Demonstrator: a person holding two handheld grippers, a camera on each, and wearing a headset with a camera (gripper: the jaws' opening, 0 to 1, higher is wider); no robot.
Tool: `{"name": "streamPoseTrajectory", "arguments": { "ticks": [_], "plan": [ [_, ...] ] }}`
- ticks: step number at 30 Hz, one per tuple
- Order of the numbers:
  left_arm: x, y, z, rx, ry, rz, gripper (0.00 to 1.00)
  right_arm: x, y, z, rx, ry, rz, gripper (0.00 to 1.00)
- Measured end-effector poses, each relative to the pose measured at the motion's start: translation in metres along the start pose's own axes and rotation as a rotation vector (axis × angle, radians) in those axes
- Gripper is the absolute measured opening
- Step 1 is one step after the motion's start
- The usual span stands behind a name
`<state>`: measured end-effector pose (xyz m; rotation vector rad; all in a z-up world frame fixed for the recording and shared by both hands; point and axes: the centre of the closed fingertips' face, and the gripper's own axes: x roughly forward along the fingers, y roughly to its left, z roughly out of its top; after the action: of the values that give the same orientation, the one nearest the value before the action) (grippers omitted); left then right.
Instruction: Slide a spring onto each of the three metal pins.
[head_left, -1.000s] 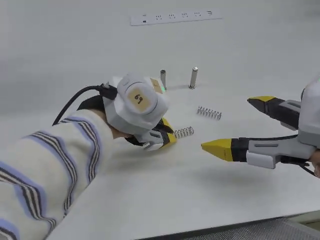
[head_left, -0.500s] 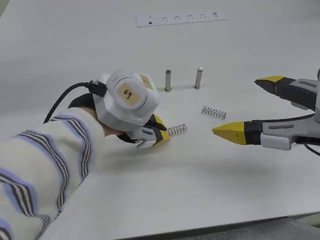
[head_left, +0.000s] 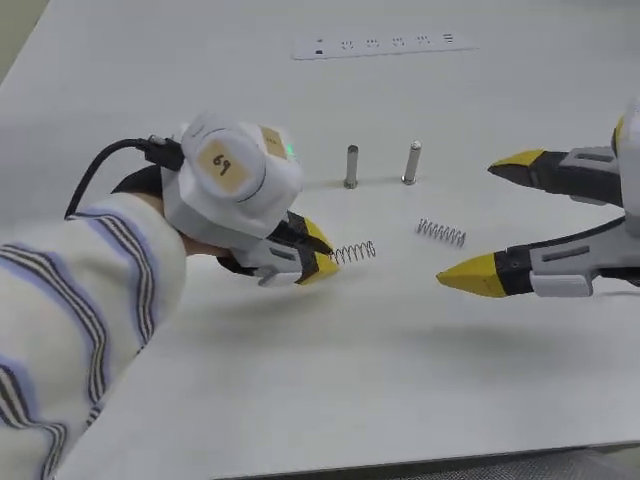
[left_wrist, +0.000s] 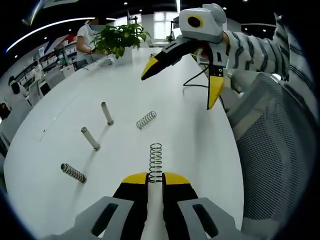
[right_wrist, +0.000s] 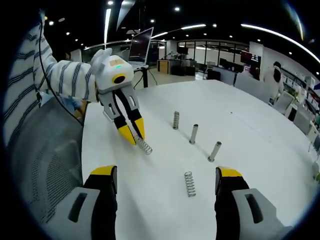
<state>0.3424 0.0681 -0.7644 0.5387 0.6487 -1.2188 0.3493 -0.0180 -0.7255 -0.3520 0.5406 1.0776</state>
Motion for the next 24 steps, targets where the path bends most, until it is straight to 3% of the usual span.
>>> {"name": "streamPoseTrajectory", "arguments": {
  "ticks": [9,11,13,17,24],
  "plan": [
    [-0.015,-0.002,0.005,0.024,-0.019,0.009,0.02,0.027,0.035,0.005,-0.06,0.025,0.145,0.73],
    [-0.017,-0.004,0.005,0.032,-0.016,0.003,0.02,0.031,0.04,0.009,-0.061,0.008,0.166,0.67],
    [-0.018,-0.011,0.005,0.042,-0.014,-0.039,0.02,0.034,0.045,0.014,-0.059,-0.009,0.182,0.64],
    [-0.019,-0.018,0.008,0.049,-0.025,-0.063,0.02,0.038,0.048,0.021,-0.055,-0.035,0.198,0.59],
    [-0.019,-0.022,0.007,0.065,-0.017,-0.076,0.02,0.041,0.055,0.017,-0.073,-0.026,0.234,0.46]
  ]
}}
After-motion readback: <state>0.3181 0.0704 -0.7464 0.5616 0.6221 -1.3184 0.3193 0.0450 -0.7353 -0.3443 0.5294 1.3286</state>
